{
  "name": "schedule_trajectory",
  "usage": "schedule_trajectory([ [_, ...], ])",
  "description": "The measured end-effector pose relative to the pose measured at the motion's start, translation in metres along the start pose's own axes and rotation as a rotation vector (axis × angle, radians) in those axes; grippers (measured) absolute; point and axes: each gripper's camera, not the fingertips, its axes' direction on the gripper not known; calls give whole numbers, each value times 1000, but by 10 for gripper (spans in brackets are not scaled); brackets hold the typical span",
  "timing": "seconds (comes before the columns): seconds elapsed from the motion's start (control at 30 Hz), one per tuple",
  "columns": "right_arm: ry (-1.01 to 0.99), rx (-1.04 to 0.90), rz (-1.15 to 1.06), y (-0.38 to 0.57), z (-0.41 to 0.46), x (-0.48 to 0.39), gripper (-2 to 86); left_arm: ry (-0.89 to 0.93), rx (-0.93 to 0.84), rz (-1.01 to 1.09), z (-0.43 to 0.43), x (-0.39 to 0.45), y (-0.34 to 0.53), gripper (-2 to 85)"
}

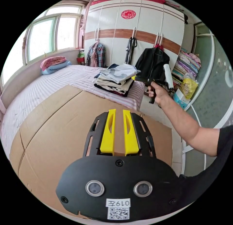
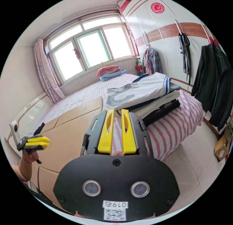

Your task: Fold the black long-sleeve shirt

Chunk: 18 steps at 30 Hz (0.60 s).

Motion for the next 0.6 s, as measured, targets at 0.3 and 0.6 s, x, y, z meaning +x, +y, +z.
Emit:
schedule_trajectory([
  [0.3,266,-49,-306,4,43,-81,-8,369,-103,-328,179,-93,-183,95],
  [0.6,165,-64,-299,34,63,-110,-9,417,-243,-571,290,-157,-241,105],
])
